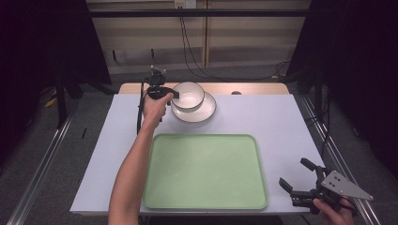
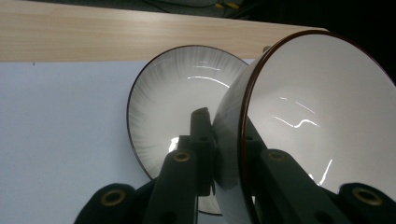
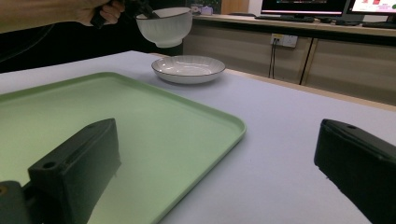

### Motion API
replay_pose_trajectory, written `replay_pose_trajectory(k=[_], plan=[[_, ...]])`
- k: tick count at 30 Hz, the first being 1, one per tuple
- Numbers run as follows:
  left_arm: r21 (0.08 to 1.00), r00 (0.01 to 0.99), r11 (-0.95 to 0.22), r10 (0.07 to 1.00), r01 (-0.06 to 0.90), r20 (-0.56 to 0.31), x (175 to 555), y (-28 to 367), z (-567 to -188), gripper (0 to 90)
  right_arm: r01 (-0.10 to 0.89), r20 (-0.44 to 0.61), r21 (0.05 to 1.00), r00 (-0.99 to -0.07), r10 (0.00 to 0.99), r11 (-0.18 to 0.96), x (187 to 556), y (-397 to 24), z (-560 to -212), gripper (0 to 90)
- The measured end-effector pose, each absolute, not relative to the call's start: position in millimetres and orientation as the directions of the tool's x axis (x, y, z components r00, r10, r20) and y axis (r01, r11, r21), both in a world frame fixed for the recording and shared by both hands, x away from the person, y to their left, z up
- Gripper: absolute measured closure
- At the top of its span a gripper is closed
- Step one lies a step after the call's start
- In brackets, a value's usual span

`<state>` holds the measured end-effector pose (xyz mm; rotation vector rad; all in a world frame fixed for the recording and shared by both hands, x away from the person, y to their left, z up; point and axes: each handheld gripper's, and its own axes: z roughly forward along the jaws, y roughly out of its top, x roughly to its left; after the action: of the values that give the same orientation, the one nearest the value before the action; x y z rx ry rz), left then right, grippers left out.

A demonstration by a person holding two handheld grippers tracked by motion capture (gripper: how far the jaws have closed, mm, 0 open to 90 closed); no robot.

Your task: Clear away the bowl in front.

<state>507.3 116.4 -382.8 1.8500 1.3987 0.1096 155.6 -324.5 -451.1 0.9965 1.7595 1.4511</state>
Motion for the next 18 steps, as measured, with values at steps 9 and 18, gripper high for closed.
replay_pose_trajectory(k=[9, 18], plan=[[0.649, 0.435, -0.109, 0.823, 0.753, -0.366, 495.6, 110.7, -373.6, 82.0, 0.148, -0.017, 0.983, -0.512, 0.859, 0.107, 155.4, -322.7, -451.4, 0.0], [0.65, 0.466, -0.141, 0.808, 0.747, -0.361, 483.4, 105.4, -369.9, 82.0, 0.148, -0.018, 0.983, -0.514, 0.858, 0.109, 155.4, -322.3, -451.3, 0.0]])
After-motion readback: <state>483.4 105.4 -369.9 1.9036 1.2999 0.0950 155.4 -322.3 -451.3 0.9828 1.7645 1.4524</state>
